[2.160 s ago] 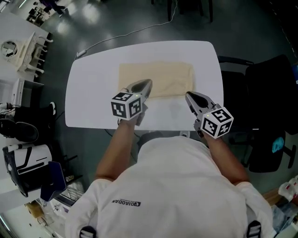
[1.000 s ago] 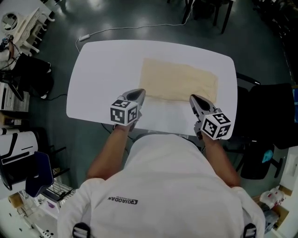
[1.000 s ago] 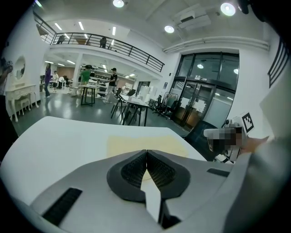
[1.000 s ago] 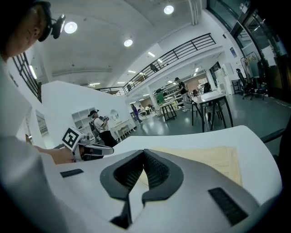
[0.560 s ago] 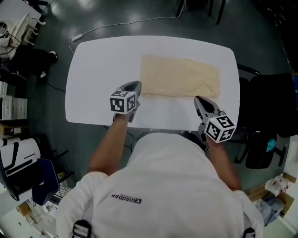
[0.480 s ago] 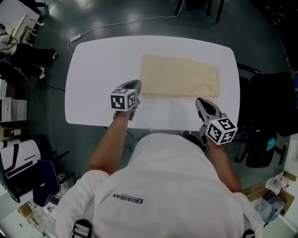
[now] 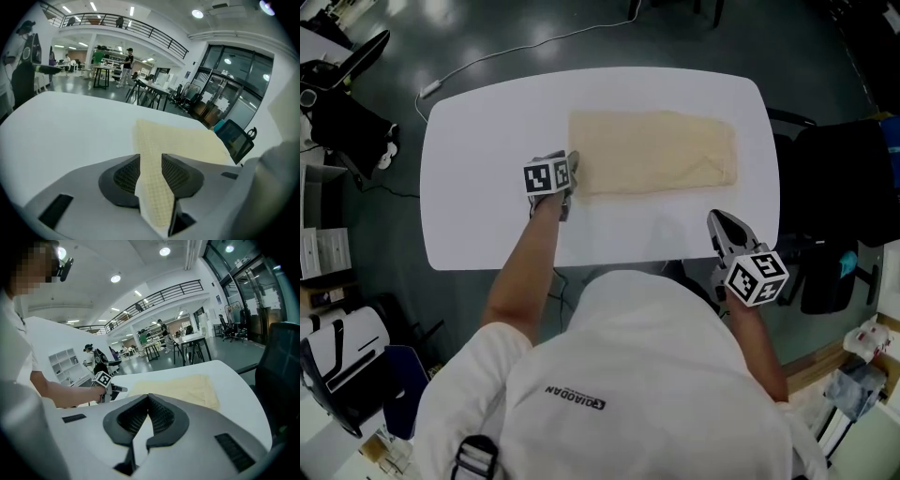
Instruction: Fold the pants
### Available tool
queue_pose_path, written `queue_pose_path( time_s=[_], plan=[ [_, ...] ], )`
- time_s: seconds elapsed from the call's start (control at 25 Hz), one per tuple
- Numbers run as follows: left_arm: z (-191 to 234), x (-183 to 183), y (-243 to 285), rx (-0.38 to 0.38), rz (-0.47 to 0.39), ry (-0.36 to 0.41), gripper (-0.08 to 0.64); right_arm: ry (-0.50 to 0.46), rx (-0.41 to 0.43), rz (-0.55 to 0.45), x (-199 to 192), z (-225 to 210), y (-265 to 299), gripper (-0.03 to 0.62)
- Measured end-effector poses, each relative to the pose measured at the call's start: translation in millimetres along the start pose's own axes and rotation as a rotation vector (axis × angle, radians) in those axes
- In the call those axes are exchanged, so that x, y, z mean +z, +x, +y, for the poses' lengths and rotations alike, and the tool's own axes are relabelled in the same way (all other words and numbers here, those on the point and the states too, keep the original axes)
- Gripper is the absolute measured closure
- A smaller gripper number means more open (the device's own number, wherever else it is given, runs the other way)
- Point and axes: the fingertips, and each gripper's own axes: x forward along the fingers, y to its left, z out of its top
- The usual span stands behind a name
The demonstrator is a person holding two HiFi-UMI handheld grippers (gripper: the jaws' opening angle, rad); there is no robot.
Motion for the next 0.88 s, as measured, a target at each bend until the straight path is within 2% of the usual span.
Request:
queue_pose_path(
  time_s=[0.16, 0.28, 0.4, 0.6, 0.68, 0.88],
  plan=[
    [4.9, -7.7, 27.9, -0.004, 0.022, -0.104, 0.369, 0.052, -0.027, -0.002, -5.7, -19.8, -9.8, 0.574],
    [2.7, -13.1, 38.4, -0.012, 0.038, -0.117, 0.368, 0.055, -0.044, -0.009, -3.8, -21.9, -13.6, 0.574],
    [1.8, -19.3, 40.4, 0.015, 0.059, -0.06, 0.374, 0.058, -0.054, -0.009, -3.5, -22.0, -15.3, 0.574],
    [-2.3, -23.5, 45.0, 0.108, 0.103, 0.133, 0.39, 0.073, -0.06, -0.009, -5.4, -31.4, -16.9, 0.574],
    [-2.6, -24.6, 46.4, 0.123, 0.11, 0.18, 0.399, 0.071, -0.055, -0.012, -4.9, -31.5, -17.0, 0.574],
    [-1.4, -23.9, 45.5, 0.093, 0.087, 0.154, 0.449, 0.064, -0.047, -0.025, -1.4, -33.7, -20.5, 0.574]
  ],
)
